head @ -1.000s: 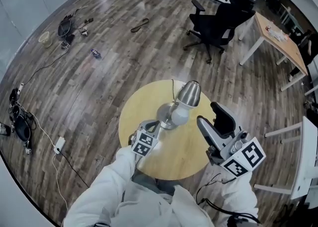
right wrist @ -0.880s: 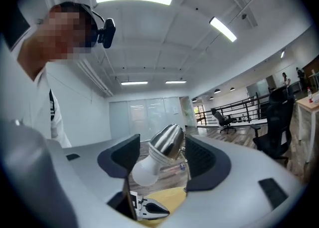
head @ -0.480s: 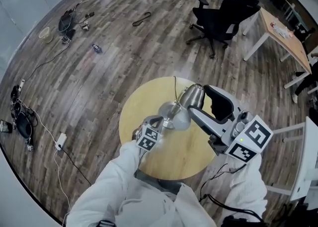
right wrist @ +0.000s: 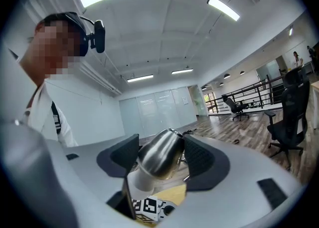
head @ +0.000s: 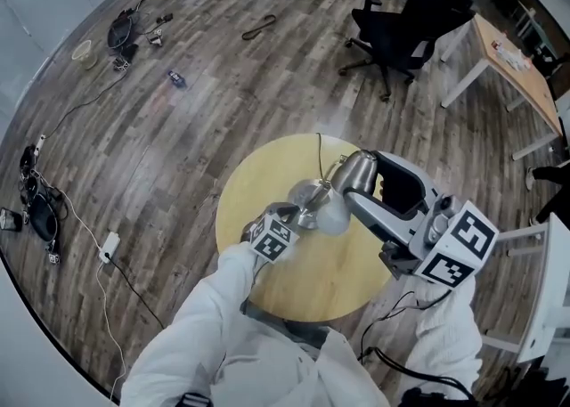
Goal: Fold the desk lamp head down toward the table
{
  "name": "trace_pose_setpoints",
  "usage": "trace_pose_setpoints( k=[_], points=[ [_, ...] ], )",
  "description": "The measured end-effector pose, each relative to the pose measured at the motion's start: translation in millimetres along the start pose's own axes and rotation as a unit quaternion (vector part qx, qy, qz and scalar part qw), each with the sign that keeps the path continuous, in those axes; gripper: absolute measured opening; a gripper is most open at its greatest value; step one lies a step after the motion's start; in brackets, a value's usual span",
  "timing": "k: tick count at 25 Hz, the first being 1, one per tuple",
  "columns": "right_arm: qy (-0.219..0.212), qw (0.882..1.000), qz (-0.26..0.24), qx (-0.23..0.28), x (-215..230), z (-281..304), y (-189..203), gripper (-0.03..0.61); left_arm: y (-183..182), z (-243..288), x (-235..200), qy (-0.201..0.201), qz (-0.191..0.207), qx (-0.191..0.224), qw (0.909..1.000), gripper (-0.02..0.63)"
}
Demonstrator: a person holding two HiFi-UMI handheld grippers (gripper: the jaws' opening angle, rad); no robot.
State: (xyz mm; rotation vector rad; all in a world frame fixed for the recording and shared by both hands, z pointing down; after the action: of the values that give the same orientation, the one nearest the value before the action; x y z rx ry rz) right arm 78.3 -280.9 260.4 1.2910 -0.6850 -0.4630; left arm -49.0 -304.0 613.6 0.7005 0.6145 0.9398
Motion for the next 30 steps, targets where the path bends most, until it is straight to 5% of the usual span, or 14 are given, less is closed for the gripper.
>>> trace_pose_setpoints(
  k=[8, 23, 30],
  points=[
    [-0.007, 1.000, -0.017, -0.008, -2.5, 1.0, -3.7, 0.284, 2.0, 8.9, -14.3, 0.025, -0.034, -0.026, 0.9988, -0.002],
    [-0.021, 0.993, -0.104, 0.050, -39.9, -19.2, 26.1, 0.284, 7.9, 16.4, -22.3, 0.078, -0.016, -0.058, 0.9952, 0.000],
    [-0.062, 0.990, -0.110, 0.059, -68.2, -25.2, 64.6, 0.282, 7.4, 17.0, -23.3, 0.086, -0.017, -0.066, 0.9940, 0.000]
  ],
)
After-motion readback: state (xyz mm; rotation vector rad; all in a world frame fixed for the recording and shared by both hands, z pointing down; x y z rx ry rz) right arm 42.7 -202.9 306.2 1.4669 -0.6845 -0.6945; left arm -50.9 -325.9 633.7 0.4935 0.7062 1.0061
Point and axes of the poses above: the fingertips, and each gripper's own axes: z forward along the fingers, x to its right, y out of its underside, the point moved 7 cm from there along -z, backward along the fingers, and after that the axes turned 14 degrees about y, right-handed, at the moved point
